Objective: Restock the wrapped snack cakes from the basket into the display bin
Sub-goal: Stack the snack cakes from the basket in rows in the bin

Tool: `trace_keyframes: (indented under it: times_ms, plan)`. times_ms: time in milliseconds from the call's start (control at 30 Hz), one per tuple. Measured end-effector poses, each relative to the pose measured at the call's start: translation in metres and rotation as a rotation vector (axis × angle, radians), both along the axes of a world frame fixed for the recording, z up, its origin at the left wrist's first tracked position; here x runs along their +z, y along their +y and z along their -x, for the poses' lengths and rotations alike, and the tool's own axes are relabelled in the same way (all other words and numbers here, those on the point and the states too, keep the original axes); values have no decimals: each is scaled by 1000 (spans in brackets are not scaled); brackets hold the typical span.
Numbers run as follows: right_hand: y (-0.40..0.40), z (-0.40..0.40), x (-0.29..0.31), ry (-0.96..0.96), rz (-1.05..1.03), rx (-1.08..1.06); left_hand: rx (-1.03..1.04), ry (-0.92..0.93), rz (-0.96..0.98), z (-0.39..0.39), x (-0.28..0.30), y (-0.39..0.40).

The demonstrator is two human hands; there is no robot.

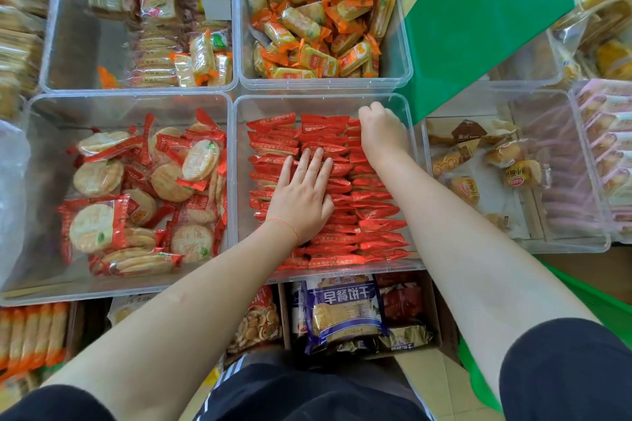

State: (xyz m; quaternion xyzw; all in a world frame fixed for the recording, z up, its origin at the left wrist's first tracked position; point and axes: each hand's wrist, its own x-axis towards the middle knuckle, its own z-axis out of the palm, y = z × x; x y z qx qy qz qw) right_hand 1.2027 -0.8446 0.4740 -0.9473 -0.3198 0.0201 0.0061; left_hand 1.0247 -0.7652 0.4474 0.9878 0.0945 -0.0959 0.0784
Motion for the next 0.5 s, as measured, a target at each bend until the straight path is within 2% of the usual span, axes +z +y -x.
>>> trace_keyframes:
  times_ms: [67,167,233,400,500]
  plan:
    - [2,-3,1,21,-56,-38,-2,2,1,0,0,0]
    - [-3,1,6,60,-248,-140,-3,3,-6,-1,-1,0]
    - [-15,20,6,55,-320,-105,-1,-3,-7,-1,-2,-1]
    - [-49,61,-16,151,-99,-16,0,1,-4,-1,0,-1]
    - [-39,51,-12,87,-196,-36,3,12,0,-1,1,-1]
